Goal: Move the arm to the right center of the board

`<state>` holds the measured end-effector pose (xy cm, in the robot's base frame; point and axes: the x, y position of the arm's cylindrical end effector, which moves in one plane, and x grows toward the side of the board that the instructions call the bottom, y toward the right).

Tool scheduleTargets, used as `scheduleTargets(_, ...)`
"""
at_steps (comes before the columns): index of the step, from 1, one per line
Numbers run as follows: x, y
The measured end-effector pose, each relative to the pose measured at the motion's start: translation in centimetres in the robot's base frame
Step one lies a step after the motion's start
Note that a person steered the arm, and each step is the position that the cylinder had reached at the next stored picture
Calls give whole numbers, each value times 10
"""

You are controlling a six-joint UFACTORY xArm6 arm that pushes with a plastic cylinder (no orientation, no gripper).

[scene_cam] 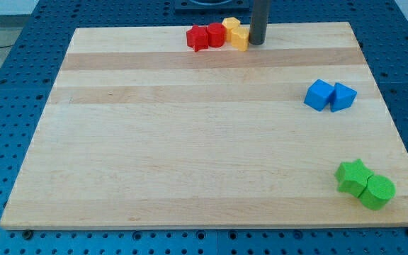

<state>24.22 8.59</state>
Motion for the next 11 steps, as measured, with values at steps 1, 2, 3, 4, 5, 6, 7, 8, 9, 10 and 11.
scheduleTargets(1, 0, -5)
scheduleTargets(2, 1, 5)
scheduleTargets(3, 19, 51)
scheduleTargets(4, 54, 126)
scheduleTargets(5, 121, 176)
scheduleTargets(6, 178, 191)
scheduleTargets(7, 209, 191)
scheduleTargets(8, 209, 190)
scheduleTargets(9, 209, 181)
scheduleTargets(10, 203, 181)
scheduleTargets(11, 197, 183)
